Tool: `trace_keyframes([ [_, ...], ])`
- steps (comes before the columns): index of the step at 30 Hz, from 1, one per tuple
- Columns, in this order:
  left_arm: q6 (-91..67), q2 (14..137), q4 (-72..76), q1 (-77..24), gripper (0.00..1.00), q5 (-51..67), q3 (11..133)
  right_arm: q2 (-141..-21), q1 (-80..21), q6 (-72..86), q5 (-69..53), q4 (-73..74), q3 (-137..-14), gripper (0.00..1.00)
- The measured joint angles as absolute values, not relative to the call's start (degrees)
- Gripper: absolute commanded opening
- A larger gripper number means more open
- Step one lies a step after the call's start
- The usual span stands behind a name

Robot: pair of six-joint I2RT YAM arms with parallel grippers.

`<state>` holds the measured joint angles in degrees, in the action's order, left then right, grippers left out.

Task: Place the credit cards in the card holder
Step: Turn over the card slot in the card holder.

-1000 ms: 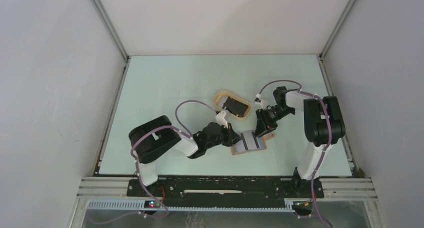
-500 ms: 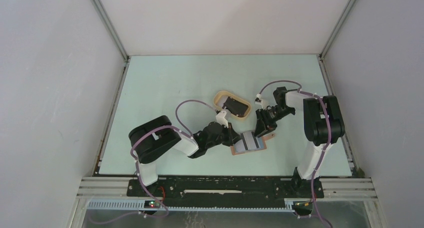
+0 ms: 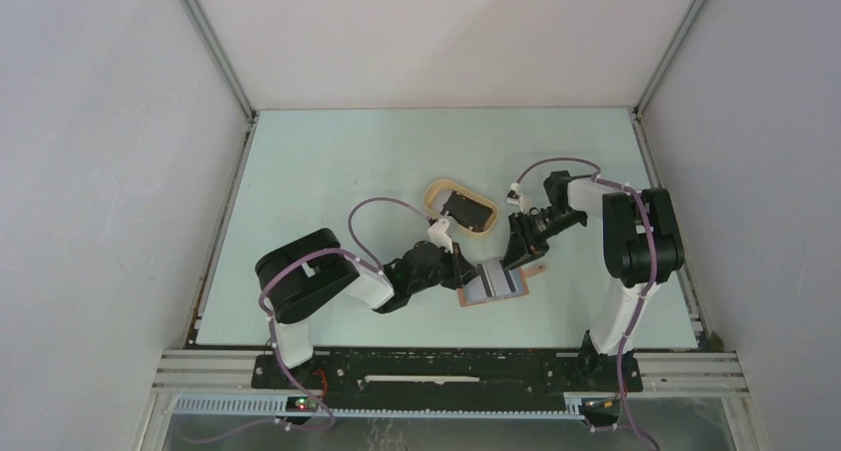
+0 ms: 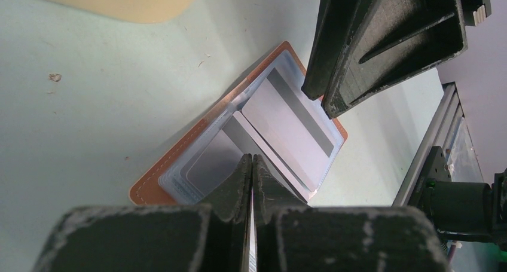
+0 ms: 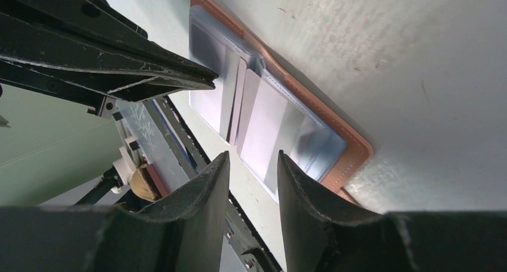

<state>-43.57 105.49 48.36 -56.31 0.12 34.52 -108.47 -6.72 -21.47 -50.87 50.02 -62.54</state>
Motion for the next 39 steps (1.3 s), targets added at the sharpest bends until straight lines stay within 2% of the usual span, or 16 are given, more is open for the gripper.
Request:
trace_keyframes([
  [16, -43.55, 105.49, 48.36, -56.34, 0.04, 0.12, 34.52, -108.47, -5.04, -17.61, -46.59, 47.00, -62.54, 0.50],
  [26, -43.55, 105.49, 48.36, -56.34, 0.04, 0.12, 34.52, -108.47, -6.42, -17.65, -47.57, 47.48, -62.59, 0.41],
  [33, -43.55, 105.49, 48.36, -56.34, 0.04, 0.12, 34.52, -108.47, -6.39, -18.17, -51.57, 48.86, -63.26, 0.38],
  [39, -43.55, 105.49, 48.38, -56.34, 0.04, 0.14, 34.52, -108.47, -6.39, -19.05, -54.54, 49.93, -63.40, 0.29],
])
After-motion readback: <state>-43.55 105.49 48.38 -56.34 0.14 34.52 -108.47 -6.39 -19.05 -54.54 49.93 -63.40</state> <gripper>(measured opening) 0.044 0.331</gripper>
